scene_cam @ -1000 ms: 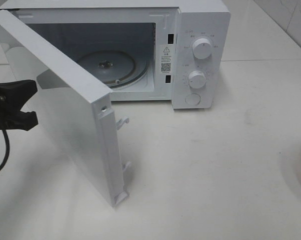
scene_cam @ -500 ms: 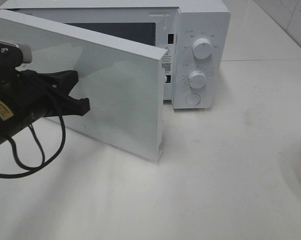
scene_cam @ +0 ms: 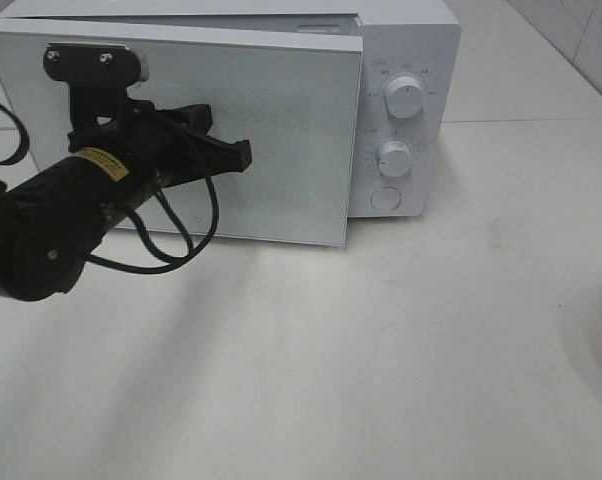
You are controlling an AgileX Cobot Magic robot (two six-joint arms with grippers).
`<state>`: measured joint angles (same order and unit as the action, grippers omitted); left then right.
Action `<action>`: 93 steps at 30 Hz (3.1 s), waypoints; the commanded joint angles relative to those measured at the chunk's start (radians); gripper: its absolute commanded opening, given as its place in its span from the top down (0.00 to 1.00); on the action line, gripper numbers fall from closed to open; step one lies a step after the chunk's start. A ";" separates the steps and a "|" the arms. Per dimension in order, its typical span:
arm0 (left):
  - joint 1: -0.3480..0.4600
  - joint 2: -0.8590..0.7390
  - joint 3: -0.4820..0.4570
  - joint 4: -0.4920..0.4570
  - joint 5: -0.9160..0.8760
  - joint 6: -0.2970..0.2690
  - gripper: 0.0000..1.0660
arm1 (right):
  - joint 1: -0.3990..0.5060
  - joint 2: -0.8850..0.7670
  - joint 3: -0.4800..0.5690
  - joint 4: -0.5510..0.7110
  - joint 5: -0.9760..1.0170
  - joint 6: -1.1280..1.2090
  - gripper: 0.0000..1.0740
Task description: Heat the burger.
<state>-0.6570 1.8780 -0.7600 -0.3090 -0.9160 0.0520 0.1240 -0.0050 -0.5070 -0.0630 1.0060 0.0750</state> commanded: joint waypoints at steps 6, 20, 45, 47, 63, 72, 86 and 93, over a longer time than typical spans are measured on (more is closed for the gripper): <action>-0.041 0.080 -0.182 -0.175 0.052 0.147 1.00 | -0.007 -0.030 0.004 0.002 -0.012 -0.014 0.30; -0.033 0.145 -0.331 -0.257 0.119 0.244 1.00 | -0.007 -0.030 0.004 0.002 -0.012 -0.014 0.30; -0.114 -0.049 -0.195 -0.194 0.896 0.248 0.80 | -0.007 -0.030 0.004 0.002 -0.012 -0.014 0.30; -0.095 -0.066 -0.195 -0.190 1.027 0.248 0.68 | -0.007 -0.030 0.004 0.002 -0.012 -0.014 0.30; 0.141 -0.284 -0.195 -0.181 1.649 0.210 0.04 | -0.007 -0.030 0.004 0.002 -0.012 -0.014 0.30; 0.316 -0.439 -0.195 -0.122 1.881 0.210 0.04 | -0.007 -0.030 0.004 0.002 -0.012 -0.014 0.30; 0.656 -0.592 -0.195 -0.015 2.167 0.186 0.05 | -0.007 -0.030 0.004 0.002 -0.012 -0.014 0.30; 0.730 -0.736 -0.150 0.072 2.173 0.109 0.06 | -0.007 -0.030 0.004 0.002 -0.012 -0.014 0.30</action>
<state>0.0700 1.1490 -0.9160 -0.2390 1.2130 0.1750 0.1230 -0.0050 -0.5070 -0.0630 1.0060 0.0750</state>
